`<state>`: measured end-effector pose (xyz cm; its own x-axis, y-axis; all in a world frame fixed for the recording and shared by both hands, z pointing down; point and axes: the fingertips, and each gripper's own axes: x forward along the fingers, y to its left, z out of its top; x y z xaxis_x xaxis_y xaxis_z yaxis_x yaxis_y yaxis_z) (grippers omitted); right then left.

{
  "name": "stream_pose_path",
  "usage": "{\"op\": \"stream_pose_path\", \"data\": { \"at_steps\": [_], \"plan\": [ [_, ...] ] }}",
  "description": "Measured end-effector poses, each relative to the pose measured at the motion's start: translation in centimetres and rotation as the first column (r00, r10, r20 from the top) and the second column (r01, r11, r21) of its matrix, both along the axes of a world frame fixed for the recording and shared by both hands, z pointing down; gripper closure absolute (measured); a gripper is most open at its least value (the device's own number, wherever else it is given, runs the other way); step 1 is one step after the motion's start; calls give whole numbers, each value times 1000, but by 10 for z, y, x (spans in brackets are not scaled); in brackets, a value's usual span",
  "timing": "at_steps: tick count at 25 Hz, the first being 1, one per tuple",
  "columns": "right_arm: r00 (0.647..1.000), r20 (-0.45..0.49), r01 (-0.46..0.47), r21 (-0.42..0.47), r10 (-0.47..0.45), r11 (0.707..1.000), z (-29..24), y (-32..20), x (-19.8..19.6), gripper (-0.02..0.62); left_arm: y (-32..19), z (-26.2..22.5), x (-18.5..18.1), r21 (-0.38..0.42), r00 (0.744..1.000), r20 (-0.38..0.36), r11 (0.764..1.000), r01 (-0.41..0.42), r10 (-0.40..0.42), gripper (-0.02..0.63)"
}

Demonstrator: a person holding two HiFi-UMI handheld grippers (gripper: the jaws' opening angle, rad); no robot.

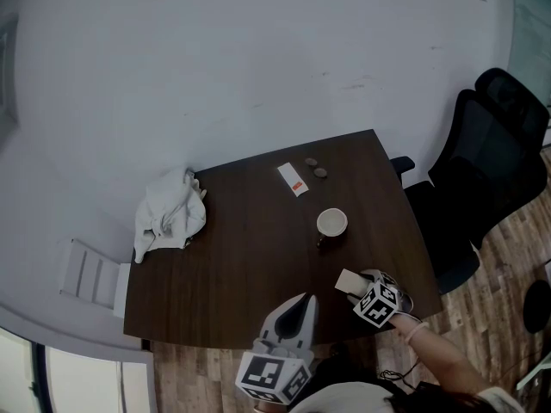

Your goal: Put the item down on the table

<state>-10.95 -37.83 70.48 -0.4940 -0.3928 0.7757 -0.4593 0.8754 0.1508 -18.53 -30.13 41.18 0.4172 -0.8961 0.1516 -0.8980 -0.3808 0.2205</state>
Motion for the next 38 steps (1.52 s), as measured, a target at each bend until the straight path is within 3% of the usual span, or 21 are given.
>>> {"op": "stream_pose_path", "data": {
  "at_steps": [19,29,38],
  "plan": [
    [999,9,-32,-70,33,997,4,-4,-1,308,7,10,10,-30,999,-4,999,-38,38,588],
    [986,125,-105,-58,111,993,-23,-7,0,343,13,4,10,-19,1000,-14,1000,-16,16,588],
    [942,270,-199,-31,200,979,-68,2,9,383,24,-4,18,8,1000,-11,1000,-8,8,588]
  ]
}}
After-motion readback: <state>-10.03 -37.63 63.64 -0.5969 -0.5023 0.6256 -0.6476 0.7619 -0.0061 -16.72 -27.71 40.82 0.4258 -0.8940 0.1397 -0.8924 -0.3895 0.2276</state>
